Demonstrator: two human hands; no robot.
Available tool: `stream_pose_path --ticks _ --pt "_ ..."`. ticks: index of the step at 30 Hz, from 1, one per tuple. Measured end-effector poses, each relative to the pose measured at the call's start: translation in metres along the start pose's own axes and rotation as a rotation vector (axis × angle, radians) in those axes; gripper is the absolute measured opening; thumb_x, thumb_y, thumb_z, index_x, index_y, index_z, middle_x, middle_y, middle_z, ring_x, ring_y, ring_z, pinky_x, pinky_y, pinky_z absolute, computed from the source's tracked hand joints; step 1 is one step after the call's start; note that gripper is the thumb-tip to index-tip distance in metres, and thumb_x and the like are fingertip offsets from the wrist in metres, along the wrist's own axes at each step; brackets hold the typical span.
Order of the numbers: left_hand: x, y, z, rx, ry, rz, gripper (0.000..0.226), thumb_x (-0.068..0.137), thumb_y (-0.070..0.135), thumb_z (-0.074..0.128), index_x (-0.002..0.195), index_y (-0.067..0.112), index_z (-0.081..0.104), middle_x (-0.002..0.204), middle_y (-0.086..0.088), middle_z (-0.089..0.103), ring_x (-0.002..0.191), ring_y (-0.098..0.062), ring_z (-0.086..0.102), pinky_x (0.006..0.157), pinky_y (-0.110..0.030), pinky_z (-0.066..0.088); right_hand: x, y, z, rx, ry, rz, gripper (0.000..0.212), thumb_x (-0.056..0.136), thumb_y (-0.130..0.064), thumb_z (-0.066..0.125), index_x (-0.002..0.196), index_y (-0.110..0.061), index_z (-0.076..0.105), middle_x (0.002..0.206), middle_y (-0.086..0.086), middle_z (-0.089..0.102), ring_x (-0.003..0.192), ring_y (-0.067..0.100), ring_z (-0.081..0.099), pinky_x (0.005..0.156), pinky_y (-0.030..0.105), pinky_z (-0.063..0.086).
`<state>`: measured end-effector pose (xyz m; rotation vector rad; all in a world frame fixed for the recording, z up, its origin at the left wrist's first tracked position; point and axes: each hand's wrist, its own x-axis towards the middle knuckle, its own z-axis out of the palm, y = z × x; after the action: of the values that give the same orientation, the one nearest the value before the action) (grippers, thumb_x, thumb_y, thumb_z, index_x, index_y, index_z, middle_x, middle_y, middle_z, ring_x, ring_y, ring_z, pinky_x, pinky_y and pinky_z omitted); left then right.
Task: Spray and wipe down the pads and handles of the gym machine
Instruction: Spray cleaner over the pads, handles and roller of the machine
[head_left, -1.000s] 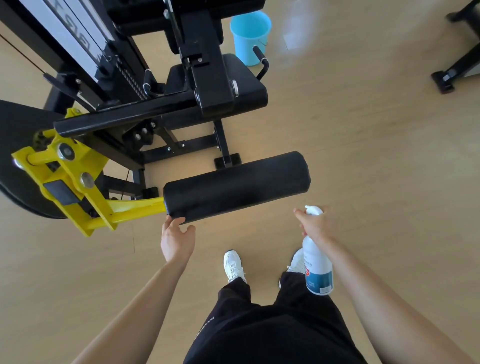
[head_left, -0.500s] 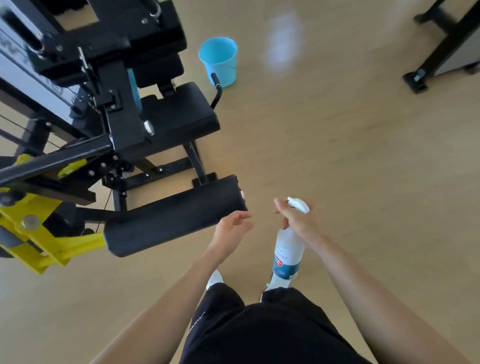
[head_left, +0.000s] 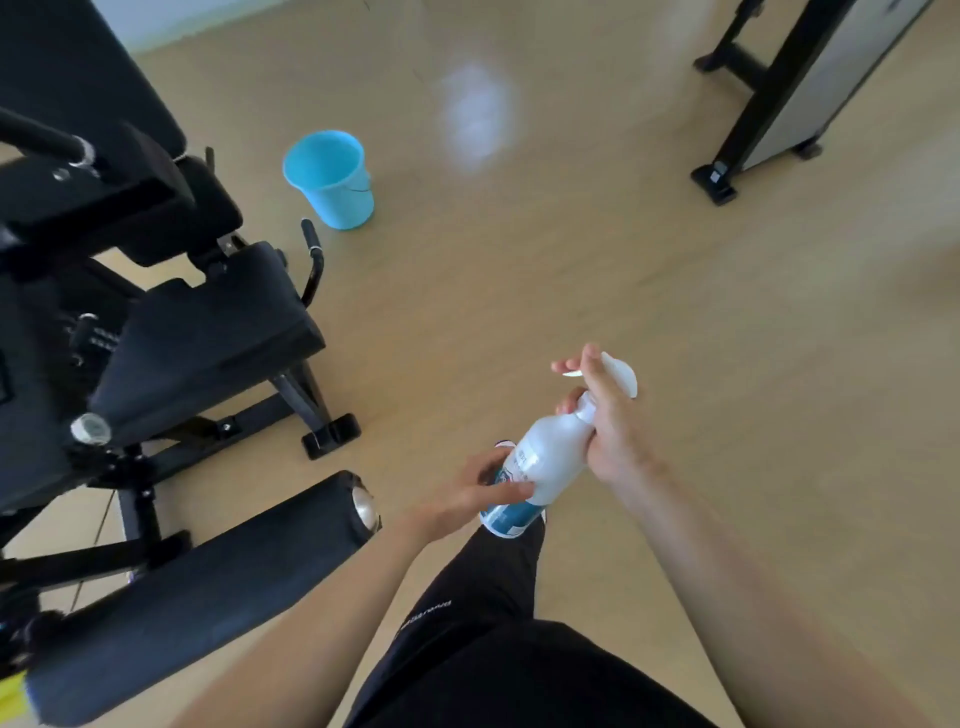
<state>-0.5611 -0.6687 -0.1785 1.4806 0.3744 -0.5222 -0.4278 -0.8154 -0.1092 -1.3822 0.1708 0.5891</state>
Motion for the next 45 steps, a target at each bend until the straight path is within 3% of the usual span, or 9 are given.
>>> stream_pose_path --ticks 7,13,22,28,31,35,38,42,45 --pt "0.115 0.055 -0.058 -0.021 0.095 -0.037 0.032 0.08 0.035 0.083 0.107 0.022 0.071 0.099 0.001 0.076 0.091 -0.015 0.074 0.078 -0.025 0.056 0.143 -0.044 0.015 -0.038 0.035 0.158 0.028 0.1 -0.045 0.062 0.097 -0.018 0.069 0.089 0.005 0.064 0.074 0.018 0.062 0.071 0.034 0.051" --pt "0.181 0.099 -0.133 -0.033 0.163 -0.114 0.032 0.082 0.038 0.084 0.108 0.022 0.073 0.102 -0.006 0.075 0.092 -0.023 0.074 0.084 -0.037 0.059 0.249 -0.08 0.042 -0.121 -0.007 0.272 0.015 0.103 -0.021 0.06 0.105 -0.01 0.071 0.085 -0.004 0.069 0.075 0.009 0.066 0.073 0.029 0.054" --pt "0.268 0.149 -0.263 0.03 0.378 -0.285 0.054 0.058 0.057 0.092 0.098 0.026 0.075 0.093 0.001 0.077 0.085 -0.018 0.075 0.084 -0.045 0.063 0.425 -0.088 0.097 -0.185 -0.17 0.423 0.033 0.101 -0.03 0.063 0.124 -0.009 0.071 0.101 0.006 0.069 0.097 0.022 0.068 0.086 0.042 0.058" --pt "0.338 0.199 -0.371 0.075 0.548 -0.365 0.064 0.052 0.064 0.092 0.102 0.031 0.072 0.092 0.009 0.076 0.083 -0.008 0.074 0.08 -0.039 0.064 0.565 -0.116 0.178 -0.27 -0.332 0.432 0.026 0.105 -0.033 0.058 0.113 -0.021 0.08 0.106 0.009 0.068 0.104 0.025 0.069 0.089 0.039 0.061" --pt "0.366 0.231 -0.424 0.142 0.64 -0.399 0.077 0.05 0.075 0.086 0.113 0.034 0.069 0.097 0.015 0.073 0.086 -0.003 0.071 0.081 -0.033 0.063 0.634 -0.136 0.23 -0.327 -0.385 0.448 0.029 0.105 -0.033 0.057 0.118 -0.013 0.074 0.098 0.008 0.068 0.093 0.022 0.071 0.076 0.031 0.06" --pt "0.395 0.267 -0.491 0.144 0.775 -0.412 0.067 0.053 0.069 0.089 0.109 0.041 0.067 0.094 0.02 0.07 0.085 0.002 0.066 0.078 -0.026 0.058 0.708 -0.17 0.309 -0.431 -0.499 0.446 0.025 0.107 -0.031 0.054 0.109 -0.011 0.069 0.089 0.001 0.064 0.078 0.014 0.069 0.073 0.028 0.059" --pt "0.417 0.28 -0.545 0.109 0.812 -0.396 0.065 0.053 0.068 0.089 0.107 0.042 0.063 0.097 0.02 0.068 0.089 0.001 0.066 0.081 -0.03 0.059 0.759 -0.183 0.367 -0.479 -0.55 0.451 0.021 0.106 -0.03 0.055 0.1 -0.011 0.061 0.092 0.002 0.061 0.08 0.015 0.067 0.072 0.028 0.059" --pt "0.457 0.272 -0.631 0.063 0.811 -0.394 0.09 0.047 0.08 0.082 0.123 0.035 0.063 0.107 0.02 0.066 0.097 -0.001 0.065 0.087 -0.033 0.06 0.826 -0.185 0.442 -0.512 -0.557 0.443 0.018 0.106 -0.028 0.056 0.095 -0.017 0.065 0.093 0.002 0.062 0.081 0.016 0.067 0.079 0.032 0.06" --pt "0.495 0.257 -0.707 0.048 0.765 -0.374 0.094 0.047 0.08 0.082 0.127 0.034 0.062 0.111 0.019 0.066 0.101 -0.002 0.064 0.09 -0.034 0.059 0.879 -0.178 0.495 -0.556 -0.526 0.421 0.021 0.105 -0.027 0.058 0.111 -0.01 0.069 0.097 0.006 0.065 0.085 0.018 0.069 0.075 0.031 0.062"
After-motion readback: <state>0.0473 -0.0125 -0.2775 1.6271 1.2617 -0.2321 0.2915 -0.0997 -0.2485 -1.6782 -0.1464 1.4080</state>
